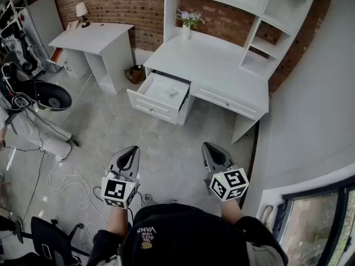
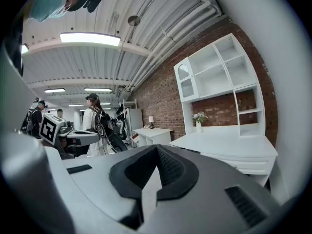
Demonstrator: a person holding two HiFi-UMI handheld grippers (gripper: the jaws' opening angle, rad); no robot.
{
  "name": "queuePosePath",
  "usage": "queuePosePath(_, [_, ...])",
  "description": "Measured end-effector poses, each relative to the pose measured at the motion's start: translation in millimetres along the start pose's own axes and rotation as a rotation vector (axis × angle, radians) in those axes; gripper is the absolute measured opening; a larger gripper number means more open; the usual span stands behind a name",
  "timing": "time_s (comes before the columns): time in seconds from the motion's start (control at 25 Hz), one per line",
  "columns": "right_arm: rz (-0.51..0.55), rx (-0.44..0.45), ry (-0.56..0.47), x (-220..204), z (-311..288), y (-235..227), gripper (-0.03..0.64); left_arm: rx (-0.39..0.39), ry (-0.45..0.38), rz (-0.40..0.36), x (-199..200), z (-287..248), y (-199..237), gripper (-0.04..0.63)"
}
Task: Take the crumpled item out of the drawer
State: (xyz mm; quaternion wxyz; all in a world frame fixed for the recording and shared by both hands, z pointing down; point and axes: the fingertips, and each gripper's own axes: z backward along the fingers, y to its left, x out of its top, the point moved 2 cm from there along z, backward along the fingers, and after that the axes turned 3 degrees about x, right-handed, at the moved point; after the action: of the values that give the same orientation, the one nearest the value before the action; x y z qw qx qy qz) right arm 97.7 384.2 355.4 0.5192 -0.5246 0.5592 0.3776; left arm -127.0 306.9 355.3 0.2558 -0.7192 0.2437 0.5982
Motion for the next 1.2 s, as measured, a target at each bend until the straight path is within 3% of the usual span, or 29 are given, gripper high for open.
queuePosePath(0.2, [0.012,0.026,-0.014,-2,6,-11,0.0,0.014,-0.021,0.007,0,-7,-14,0.006])
queuePosePath(0.44, [-0.013,0.058,-0.05,-4,4,-20,0.0,-0.037,-0.003,0.003,-6,-17,-30,0.009])
queuePosePath(0.72, [-0.015,0.066,-0.04,-11,-30,-35,0.007,-0.075,-0.017,0.027,-11,-50,-19,0.027])
queuePosePath(0.92, [-0.023,0.046,-0.027,-10,-73,-50,0.076,-0.129,-0.017,0.043,-16,-90,6,0.084])
queuePosePath(1.2, [-0.023,0.007,-0.001,10,-164,-68,0.101,-0.202,0.0,0.032,-10,-164,76,0.114])
